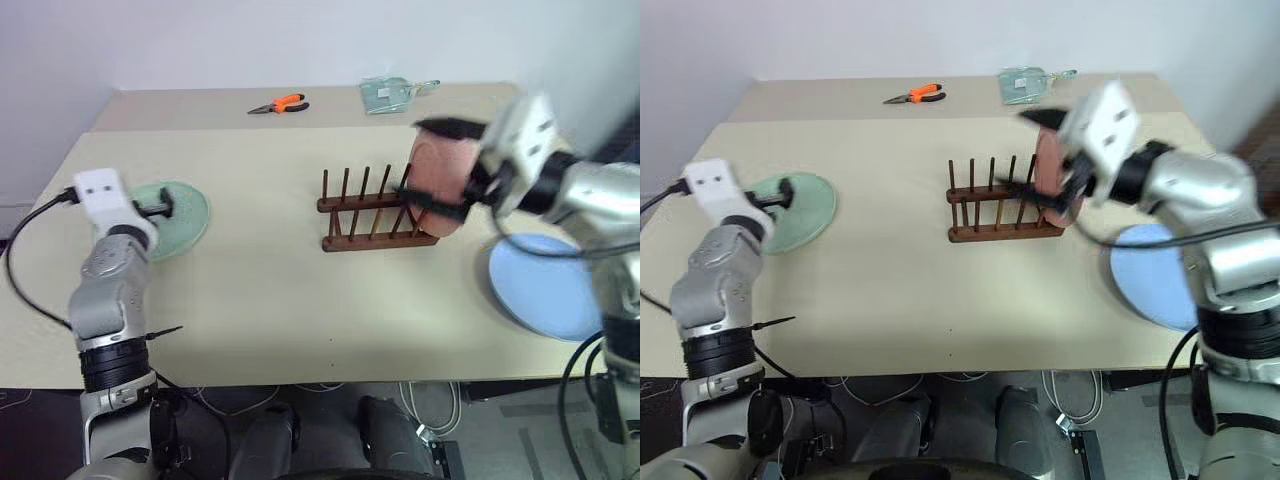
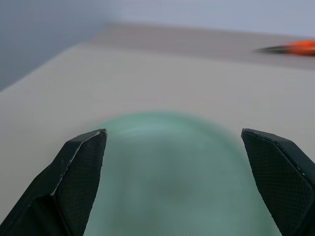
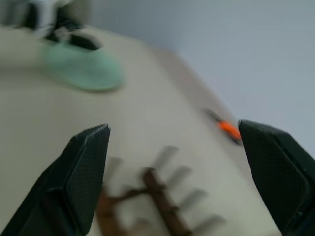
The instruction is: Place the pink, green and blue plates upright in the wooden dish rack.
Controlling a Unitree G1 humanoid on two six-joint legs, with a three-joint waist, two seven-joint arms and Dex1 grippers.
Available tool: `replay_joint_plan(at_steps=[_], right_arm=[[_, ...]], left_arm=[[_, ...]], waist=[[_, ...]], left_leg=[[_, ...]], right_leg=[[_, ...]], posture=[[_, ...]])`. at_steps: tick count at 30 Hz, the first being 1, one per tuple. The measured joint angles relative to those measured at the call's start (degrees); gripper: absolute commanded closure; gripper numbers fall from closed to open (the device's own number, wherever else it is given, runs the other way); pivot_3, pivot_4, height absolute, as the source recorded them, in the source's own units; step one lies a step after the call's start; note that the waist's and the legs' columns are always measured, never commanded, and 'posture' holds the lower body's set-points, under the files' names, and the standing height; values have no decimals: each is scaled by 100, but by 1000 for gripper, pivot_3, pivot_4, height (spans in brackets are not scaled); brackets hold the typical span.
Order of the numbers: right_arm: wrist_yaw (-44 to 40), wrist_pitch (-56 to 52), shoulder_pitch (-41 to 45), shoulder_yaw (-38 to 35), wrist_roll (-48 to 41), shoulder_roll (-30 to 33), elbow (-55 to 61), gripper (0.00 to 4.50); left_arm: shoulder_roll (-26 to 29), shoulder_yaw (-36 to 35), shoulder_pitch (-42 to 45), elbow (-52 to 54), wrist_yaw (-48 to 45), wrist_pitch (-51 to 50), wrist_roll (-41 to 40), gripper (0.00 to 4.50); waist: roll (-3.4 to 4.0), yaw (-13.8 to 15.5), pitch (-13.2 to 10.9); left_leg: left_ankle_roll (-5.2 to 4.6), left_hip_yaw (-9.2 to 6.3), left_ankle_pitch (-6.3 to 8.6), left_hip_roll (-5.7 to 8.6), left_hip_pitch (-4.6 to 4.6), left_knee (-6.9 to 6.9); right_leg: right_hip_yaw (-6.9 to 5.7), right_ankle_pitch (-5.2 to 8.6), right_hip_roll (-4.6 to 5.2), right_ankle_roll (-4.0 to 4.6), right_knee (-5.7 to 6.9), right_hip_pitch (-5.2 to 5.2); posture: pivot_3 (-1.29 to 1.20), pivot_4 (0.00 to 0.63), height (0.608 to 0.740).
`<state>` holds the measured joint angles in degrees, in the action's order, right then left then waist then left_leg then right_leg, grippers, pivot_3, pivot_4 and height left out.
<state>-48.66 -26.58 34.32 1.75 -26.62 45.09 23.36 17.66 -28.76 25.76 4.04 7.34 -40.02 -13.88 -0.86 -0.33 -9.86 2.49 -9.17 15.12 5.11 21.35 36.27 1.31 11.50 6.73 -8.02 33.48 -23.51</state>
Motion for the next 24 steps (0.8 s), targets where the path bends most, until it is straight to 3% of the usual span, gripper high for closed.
replay_joint_plan(at_steps=[6,7,9,15,16,18,24], right_arm=[[44,-13,-216,749,262,-592,127,241],[49,-11,-219,755,297,-598,123,96],[55,43,-243,762,405,-616,106,0],[109,115,-358,799,629,-712,48,0],[107,86,-363,799,634,-709,49,0],[98,31,-429,811,710,-629,55,0],[287,819,-5,1599,2051,-752,-284,0]], left_arm=[[-1173,-1664,419,371,1305,-1096,-1103,3],[-1237,-1792,477,368,1404,-1214,-1295,245],[-1355,-2153,716,206,1628,-1320,-1671,850],[-1339,-2537,1093,-534,1903,-1188,-2308,3866],[-1328,-2528,1111,-605,1891,-1164,-2360,4419],[-1196,-2177,1108,-615,1566,-1126,-2403,4471],[-652,149,1365,412,-142,-824,-2207,4471]], waist=[[-30,173,-3],[-32,175,-3],[-35,170,-2],[-36,104,-2],[-36,101,-2],[-44,110,-6],[-54,102,-12]], left_leg=[[4,-15,-2,6,7,12],[4,-14,-1,7,6,12],[5,-14,-2,6,4,9],[9,-14,-4,6,2,2],[9,-14,-4,6,2,2],[12,-15,-5,6,3,2],[14,-8,-7,7,4,2]], right_leg=[[-12,-3,2,-2,1,3],[-12,-3,1,-2,1,3],[-15,-3,-1,-2,1,3],[-15,-3,-3,-2,2,2],[-15,-3,-3,-2,2,2],[-16,-4,-4,-1,4,1],[-13,-5,-3,1,2,2]], posture=[[0,150,740],[0,150,740],[0,150,740],[0,150,740],[0,150,740],[0,150,740],[0,150,740]])
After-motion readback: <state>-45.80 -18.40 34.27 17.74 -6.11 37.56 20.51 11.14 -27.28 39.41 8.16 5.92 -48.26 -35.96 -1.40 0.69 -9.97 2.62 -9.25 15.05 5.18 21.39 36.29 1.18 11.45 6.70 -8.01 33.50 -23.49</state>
